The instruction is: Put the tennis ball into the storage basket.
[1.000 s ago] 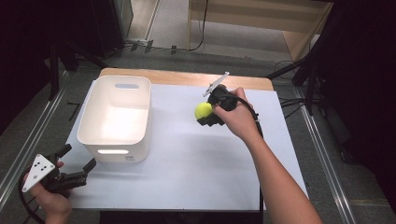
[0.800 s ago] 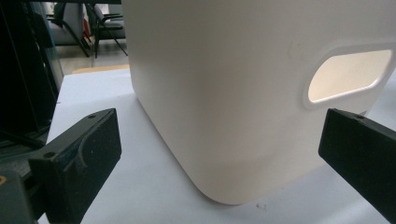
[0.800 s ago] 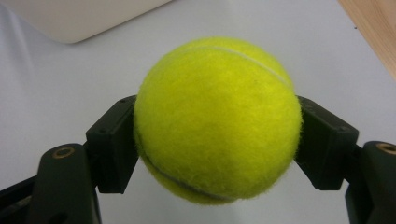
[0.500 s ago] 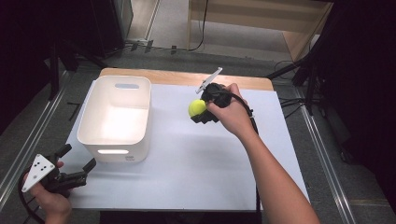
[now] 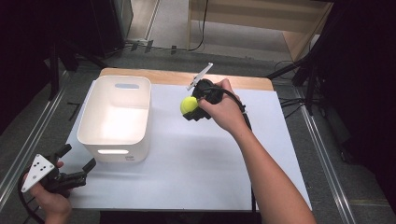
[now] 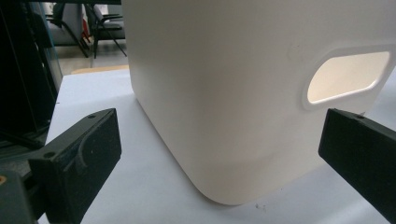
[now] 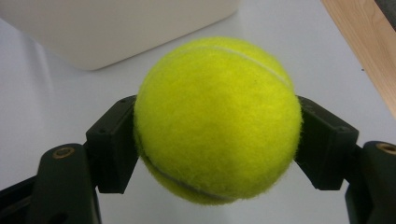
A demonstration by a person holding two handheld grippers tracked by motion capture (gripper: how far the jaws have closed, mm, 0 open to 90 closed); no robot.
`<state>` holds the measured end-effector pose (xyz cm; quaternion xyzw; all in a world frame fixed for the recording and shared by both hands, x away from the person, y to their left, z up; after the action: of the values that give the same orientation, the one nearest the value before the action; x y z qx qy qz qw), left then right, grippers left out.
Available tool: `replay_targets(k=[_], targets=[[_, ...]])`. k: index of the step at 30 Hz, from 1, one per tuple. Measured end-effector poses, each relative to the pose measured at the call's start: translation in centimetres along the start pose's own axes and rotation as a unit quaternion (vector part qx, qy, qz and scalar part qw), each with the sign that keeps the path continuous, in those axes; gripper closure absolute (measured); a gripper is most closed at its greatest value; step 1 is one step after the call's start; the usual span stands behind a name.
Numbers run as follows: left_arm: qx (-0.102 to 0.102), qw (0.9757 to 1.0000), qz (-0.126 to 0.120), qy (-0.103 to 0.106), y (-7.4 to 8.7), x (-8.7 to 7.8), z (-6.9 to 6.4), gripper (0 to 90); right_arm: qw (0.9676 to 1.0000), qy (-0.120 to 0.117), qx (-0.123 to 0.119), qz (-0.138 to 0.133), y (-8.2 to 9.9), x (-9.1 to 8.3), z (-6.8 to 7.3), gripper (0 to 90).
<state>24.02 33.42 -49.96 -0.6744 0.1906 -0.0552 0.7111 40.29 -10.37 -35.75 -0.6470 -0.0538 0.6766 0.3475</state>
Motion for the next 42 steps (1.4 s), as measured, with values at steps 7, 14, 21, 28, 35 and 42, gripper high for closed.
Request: replay_targets(k=[7,14,21,28,35,42], targets=[[0.0,1.0,0.0,0.001,0.0,0.0,0.0,0.0,1.0,-0.001,-0.009,-0.003,-1.1,-0.1,0.3,22.9],[0.0,1.0,-0.001,0.001,0.0,0.0,0.0,0.0,0.9999,-0.005,-0.014,-0.003,-1.9,0.0,0.6,22.9],[-0.001,1.0,-0.002,0.001,0.0,0.0,0.0,0.0,0.9997,-0.006,-0.023,-0.002,-2.6,0.3,1.0,22.9],[-0.002,1.0,-0.002,0.002,0.0,0.0,0.0,0.0,0.9995,-0.01,-0.028,-0.003,-3.4,0.7,1.3,22.9],[-0.002,1.0,-0.002,0.002,0.0,-0.1,0.0,0.0,0.9991,-0.017,-0.037,-0.006,-4.2,1.0,1.8,22.9],[-0.003,1.0,-0.003,0.003,0.0,-0.1,0.0,0.0,0.9986,-0.021,-0.048,-0.009,-5.2,1.5,2.3,22.9]])
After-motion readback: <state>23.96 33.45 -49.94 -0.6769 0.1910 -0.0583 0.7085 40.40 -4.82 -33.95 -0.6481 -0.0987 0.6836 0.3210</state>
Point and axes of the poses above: each handheld gripper's, and its own axes: x roughly forward along the jaws, y roughly out of its underside, z roughly to its left, the point moved 1 cm from there along x, roughly forward along the jaws, and after that the axes turned 11 degrees about -y, right-handed, at the moved point
